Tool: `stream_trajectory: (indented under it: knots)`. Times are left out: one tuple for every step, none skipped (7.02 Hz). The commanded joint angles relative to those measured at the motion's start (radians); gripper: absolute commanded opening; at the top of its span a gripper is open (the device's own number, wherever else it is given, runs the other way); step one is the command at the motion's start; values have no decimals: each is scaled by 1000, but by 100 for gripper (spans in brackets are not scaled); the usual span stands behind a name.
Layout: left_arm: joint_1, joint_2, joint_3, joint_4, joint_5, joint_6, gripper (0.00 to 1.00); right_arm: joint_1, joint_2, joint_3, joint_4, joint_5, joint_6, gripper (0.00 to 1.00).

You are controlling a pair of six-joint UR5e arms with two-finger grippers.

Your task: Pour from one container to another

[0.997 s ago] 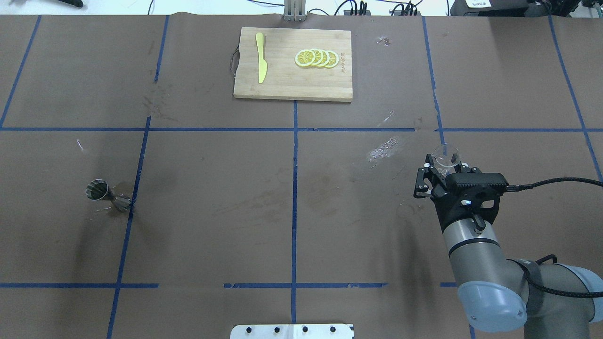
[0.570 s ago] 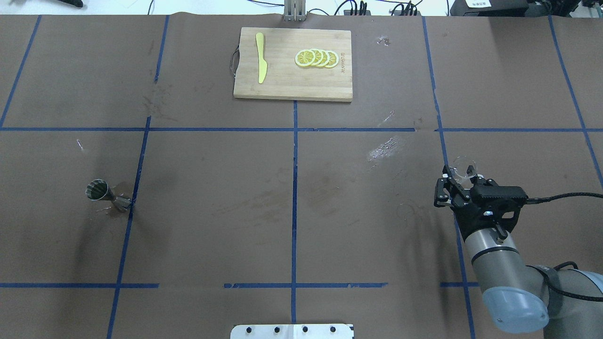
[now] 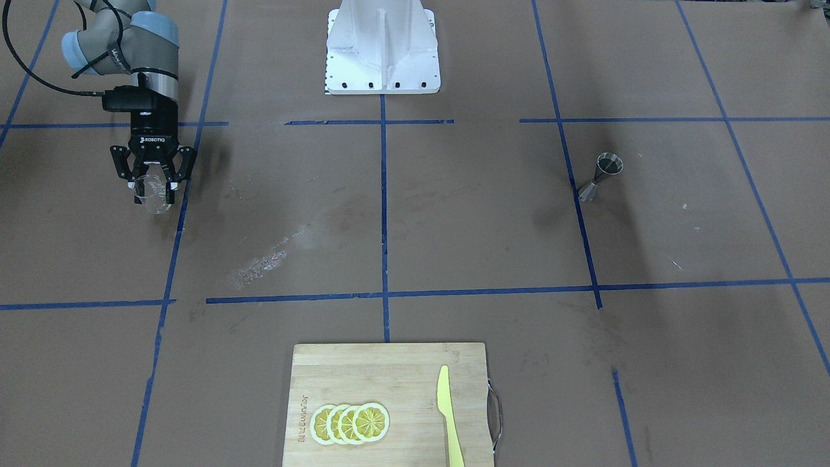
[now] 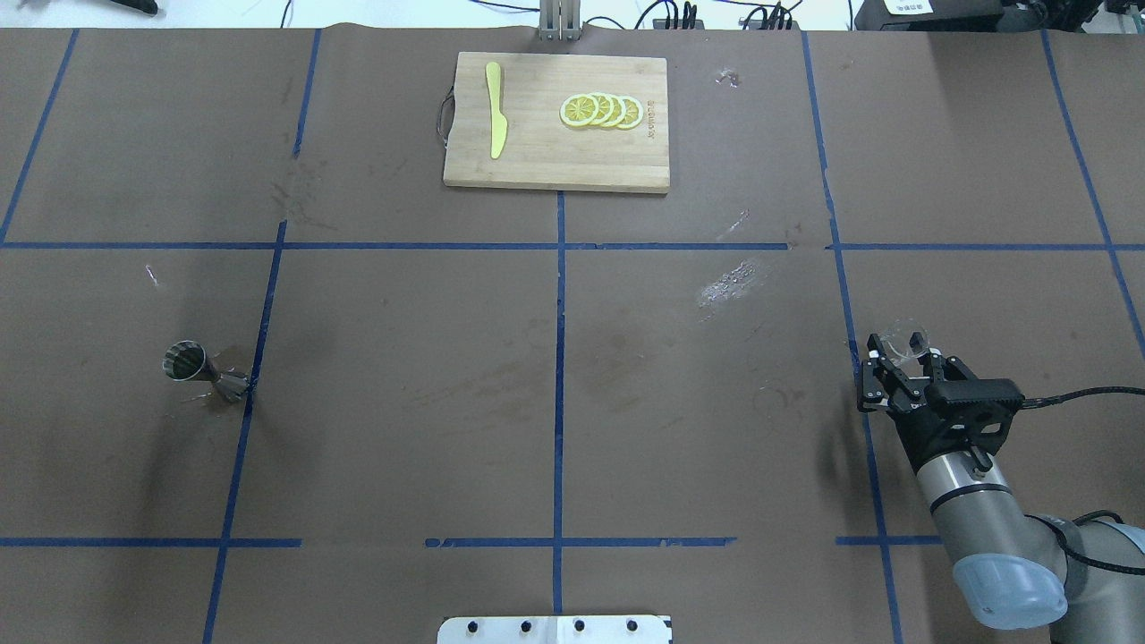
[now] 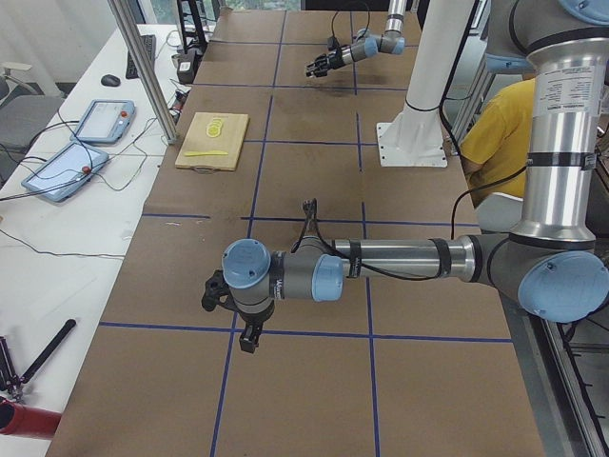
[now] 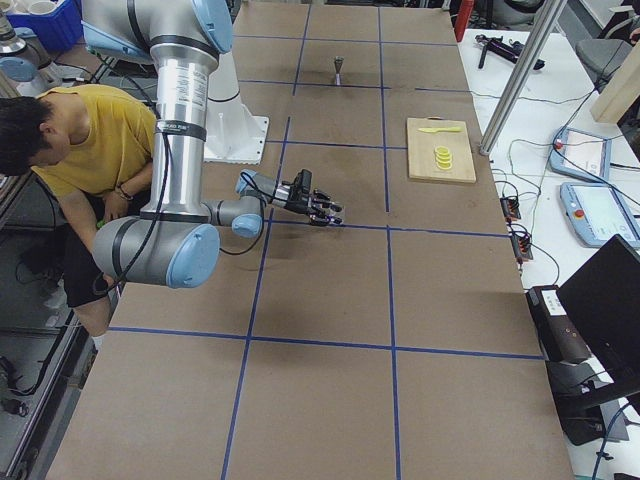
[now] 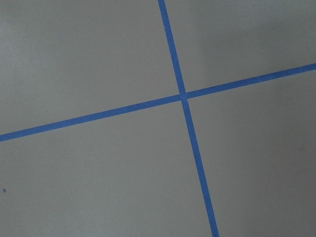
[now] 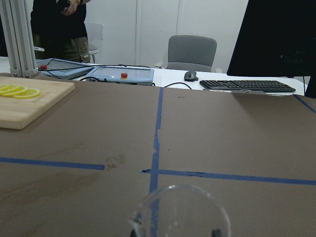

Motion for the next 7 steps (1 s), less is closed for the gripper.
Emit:
stream_trajectory:
  knots:
    - [0, 0, 0, -1, 0, 0, 100, -23, 11, -28, 9, -8, -1, 0]
    - [0, 0, 0, -1, -1, 0, 100, -28, 16, -46, 10, -6, 0, 0]
    - [0, 0, 0, -1, -1, 0, 100, -28, 36, -68, 12, -6, 2, 0]
    - [0, -1, 0, -1, -3, 0, 100, -29, 36, -77, 10, -6, 3, 0]
    - [0, -2, 0, -1, -1, 0, 100, -29, 42, -77, 13, -2, 3, 0]
    - [0, -3, 0, -1, -3, 0, 100, -29, 46, -86, 13, 0, 2, 0]
    - [0, -3, 0, -1, -1, 0, 100, -29, 46, -89, 15, 0, 2, 0]
